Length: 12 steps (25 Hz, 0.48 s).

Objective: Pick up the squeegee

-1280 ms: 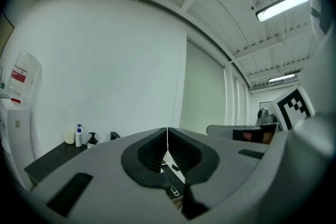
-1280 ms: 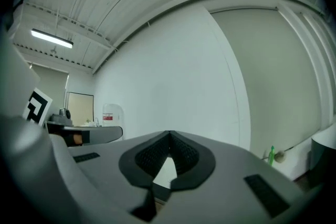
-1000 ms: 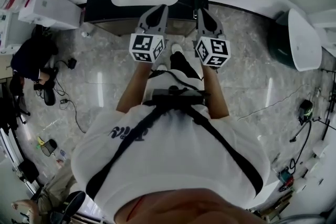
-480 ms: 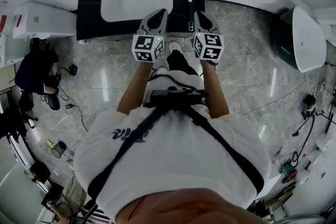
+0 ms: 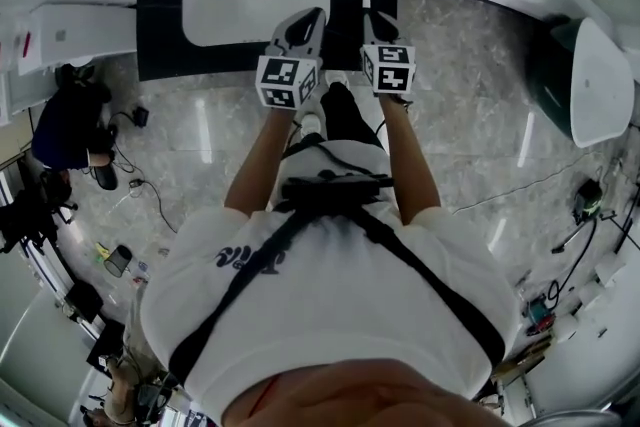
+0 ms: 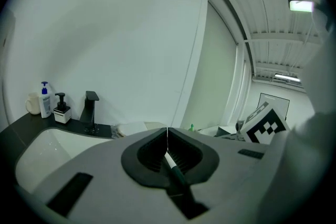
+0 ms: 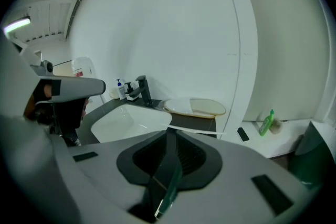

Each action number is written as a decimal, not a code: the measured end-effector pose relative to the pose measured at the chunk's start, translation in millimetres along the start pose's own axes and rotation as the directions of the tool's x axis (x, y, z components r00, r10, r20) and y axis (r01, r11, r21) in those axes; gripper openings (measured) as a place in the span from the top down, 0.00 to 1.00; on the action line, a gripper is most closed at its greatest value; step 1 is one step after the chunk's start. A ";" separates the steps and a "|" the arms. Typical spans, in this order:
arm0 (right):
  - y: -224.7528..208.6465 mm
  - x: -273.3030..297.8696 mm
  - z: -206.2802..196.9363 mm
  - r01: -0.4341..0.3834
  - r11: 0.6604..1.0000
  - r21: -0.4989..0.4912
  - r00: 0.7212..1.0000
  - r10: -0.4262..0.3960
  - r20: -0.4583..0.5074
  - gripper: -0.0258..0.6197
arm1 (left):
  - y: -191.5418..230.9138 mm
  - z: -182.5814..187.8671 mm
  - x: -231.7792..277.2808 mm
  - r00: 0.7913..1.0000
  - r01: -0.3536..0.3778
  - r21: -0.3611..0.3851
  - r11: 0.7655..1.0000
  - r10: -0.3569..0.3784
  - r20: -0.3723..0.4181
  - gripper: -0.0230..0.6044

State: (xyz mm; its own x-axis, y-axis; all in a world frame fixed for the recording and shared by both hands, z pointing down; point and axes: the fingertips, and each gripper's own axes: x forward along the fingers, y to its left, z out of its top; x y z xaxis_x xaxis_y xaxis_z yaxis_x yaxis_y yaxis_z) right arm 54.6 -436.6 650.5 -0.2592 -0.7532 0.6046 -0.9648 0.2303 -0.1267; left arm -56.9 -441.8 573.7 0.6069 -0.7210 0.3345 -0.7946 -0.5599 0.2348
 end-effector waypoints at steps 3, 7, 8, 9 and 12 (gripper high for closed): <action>-6.9 26.6 -11.6 -0.015 1.000 0.027 0.998 0.017 -0.054 0.88 | 7.5 -10.8 19.8 1.000 -0.005 -0.008 1.000 0.004 -0.029 0.94; -19.5 56.3 -27.0 -0.014 0.997 0.069 0.994 0.022 -0.111 0.83 | 16.8 -25.3 40.9 0.998 -0.016 -0.040 0.999 0.014 -0.065 0.94; -22.9 63.5 -30.5 -0.011 0.997 0.075 0.992 0.020 -0.125 0.81 | 18.9 -28.8 45.9 0.997 -0.018 -0.044 0.999 0.015 -0.074 0.94; -26.0 70.8 -33.4 -0.007 0.997 0.079 0.990 0.018 -0.138 0.78 | 20.9 -32.3 50.9 0.996 -0.020 -0.047 0.999 0.016 -0.082 0.94; -35.5 91.3 -40.1 0.006 0.996 0.088 0.985 0.009 -0.173 0.74 | 26.4 -41.7 65.2 0.995 -0.021 -0.053 0.998 0.015 -0.103 0.94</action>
State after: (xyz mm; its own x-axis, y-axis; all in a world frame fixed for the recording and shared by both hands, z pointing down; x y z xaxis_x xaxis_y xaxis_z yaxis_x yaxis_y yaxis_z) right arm 67.0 -488.9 741.7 -0.2564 -0.6332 0.7302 -0.9666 0.1707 -0.1914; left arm -39.1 -486.5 639.8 0.5897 -0.6834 0.4302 -0.8068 -0.5222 0.2763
